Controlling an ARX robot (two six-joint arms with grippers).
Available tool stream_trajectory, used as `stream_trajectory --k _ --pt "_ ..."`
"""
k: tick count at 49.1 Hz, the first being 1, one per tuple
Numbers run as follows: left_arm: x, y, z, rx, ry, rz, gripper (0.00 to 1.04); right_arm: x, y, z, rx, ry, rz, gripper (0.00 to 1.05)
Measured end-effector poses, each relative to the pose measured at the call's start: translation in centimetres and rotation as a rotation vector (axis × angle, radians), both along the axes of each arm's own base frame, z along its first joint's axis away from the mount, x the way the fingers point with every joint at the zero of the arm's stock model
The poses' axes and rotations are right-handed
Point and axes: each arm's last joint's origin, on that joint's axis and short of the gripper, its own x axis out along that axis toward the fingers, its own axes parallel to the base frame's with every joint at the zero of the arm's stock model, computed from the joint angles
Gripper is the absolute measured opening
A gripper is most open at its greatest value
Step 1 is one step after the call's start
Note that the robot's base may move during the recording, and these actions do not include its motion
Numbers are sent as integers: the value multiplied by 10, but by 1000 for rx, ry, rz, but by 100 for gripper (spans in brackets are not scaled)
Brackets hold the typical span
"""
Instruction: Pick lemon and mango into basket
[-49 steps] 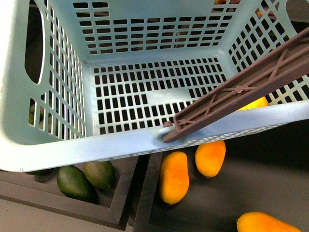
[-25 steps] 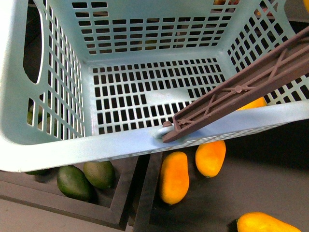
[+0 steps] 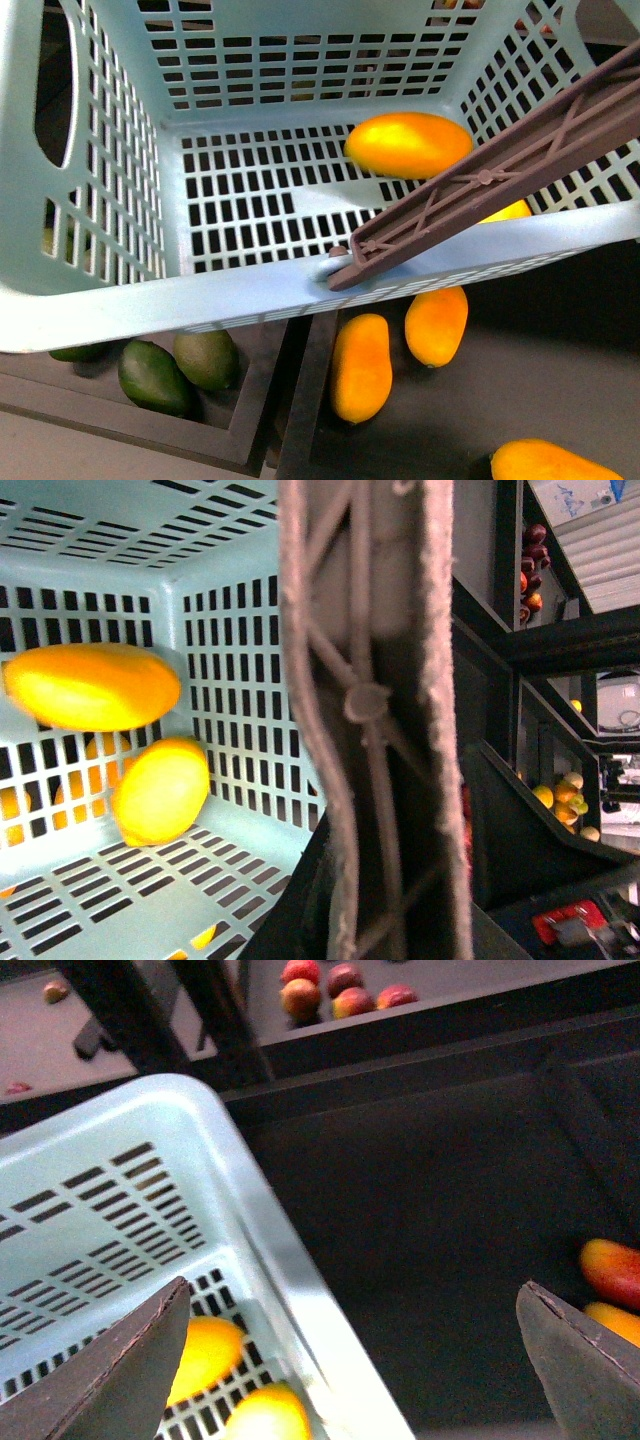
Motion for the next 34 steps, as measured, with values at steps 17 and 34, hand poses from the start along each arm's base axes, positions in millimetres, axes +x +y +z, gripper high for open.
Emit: stream_trajectory --k 17,34 --pt "0 0 0 -4 4 -3 5 -35 -29 15 -69 -54 -123 96" --pt "0 0 0 1 -2 2 5 -62 -37 -22 -213 -369 180 51"
